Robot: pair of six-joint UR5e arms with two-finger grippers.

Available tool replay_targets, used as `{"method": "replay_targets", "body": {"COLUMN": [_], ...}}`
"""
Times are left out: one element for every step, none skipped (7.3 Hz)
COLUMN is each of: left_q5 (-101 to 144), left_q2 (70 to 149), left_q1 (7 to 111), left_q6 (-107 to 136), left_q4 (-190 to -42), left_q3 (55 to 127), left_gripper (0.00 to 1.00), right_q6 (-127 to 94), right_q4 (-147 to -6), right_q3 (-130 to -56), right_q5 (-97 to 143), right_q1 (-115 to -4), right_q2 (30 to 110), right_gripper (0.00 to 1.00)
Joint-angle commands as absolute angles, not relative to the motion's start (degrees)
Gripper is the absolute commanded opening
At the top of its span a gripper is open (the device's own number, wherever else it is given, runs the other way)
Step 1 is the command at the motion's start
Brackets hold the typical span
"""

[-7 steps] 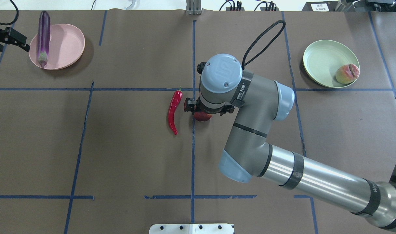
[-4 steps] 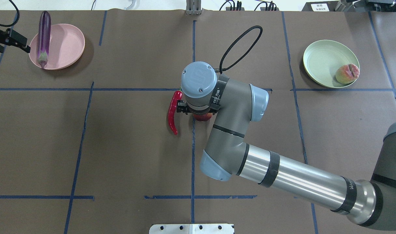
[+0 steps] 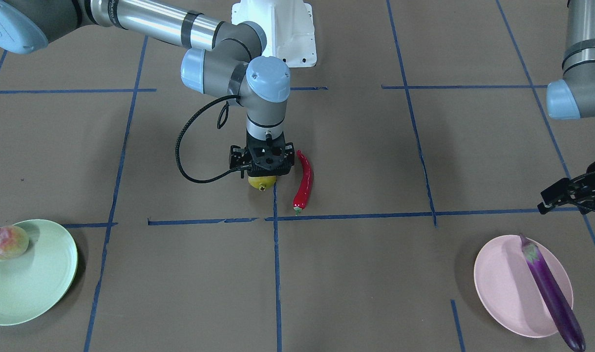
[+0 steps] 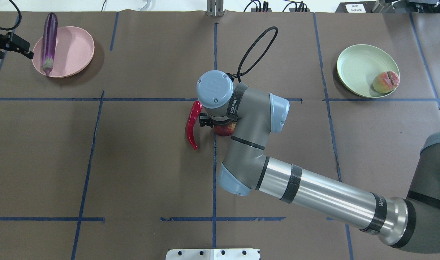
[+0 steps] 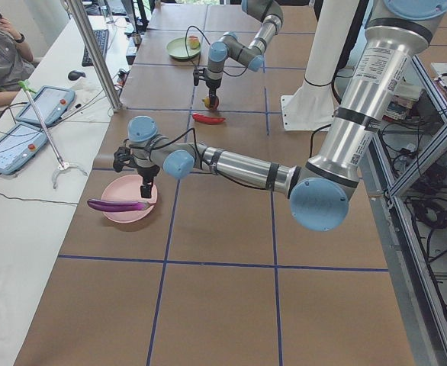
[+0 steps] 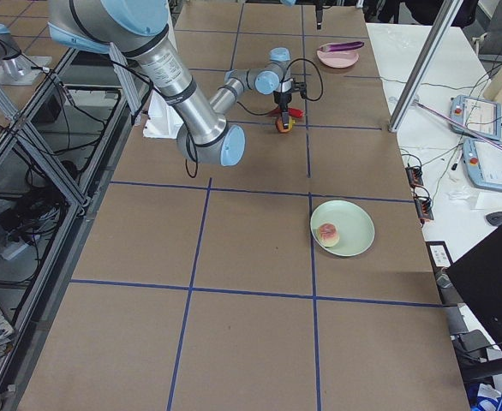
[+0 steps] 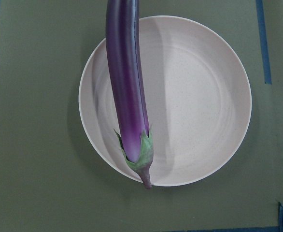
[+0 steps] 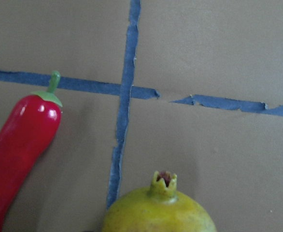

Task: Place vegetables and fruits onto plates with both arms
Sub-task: 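Reach the right gripper to the pomegranate and grasp it, then carry the pomegranate with the right gripper onto the green plate and release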

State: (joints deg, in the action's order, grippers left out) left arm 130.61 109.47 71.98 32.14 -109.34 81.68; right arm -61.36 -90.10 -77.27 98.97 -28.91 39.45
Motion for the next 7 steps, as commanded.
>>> {"method": "replay_targets", "body": {"left_q5": [130.61,130.61,130.61,130.61,130.61,130.52,130.52], "left_q2": [109.42,109.42,109.42,109.42,109.42,109.42,109.42], "left_q1": [71.98,71.90,71.98,71.90,71.55,70.76,70.14], "left_q6": [32.17,32.17,32.17,32.25,32.26,32.34,32.34], "left_q4": [-109.34,-109.34,-109.34,-109.34,-109.34,-109.42,-109.42], "left_q3": [81.74,81.74,81.74,81.74,81.74,81.74,81.74], "left_gripper": [1.00,1.00,1.00,1.00,1.00,1.00,1.00], "right_q6": [-61.43,-61.52,-61.52,-61.44,-60.57,-55.25,-45.97], "right_q4": [-90.18,-90.09,-90.17,-90.18,-90.18,-90.18,-90.09], "right_q3": [-77.17,-77.25,-78.39,-79.70,-79.80,-80.24,-80.24], "right_q5": [99.23,99.32,99.40,101.67,105.43,108.25,111.94], "right_q1": [-28.92,-28.92,-29.26,-31.79,-35.73,-40.38,-46.35], "right_q2": [39.73,39.73,39.55,39.72,40.07,41.99,44.53], "right_gripper": [0.71,0.05,0.01,0.02,0.02,0.02,0.02]}}
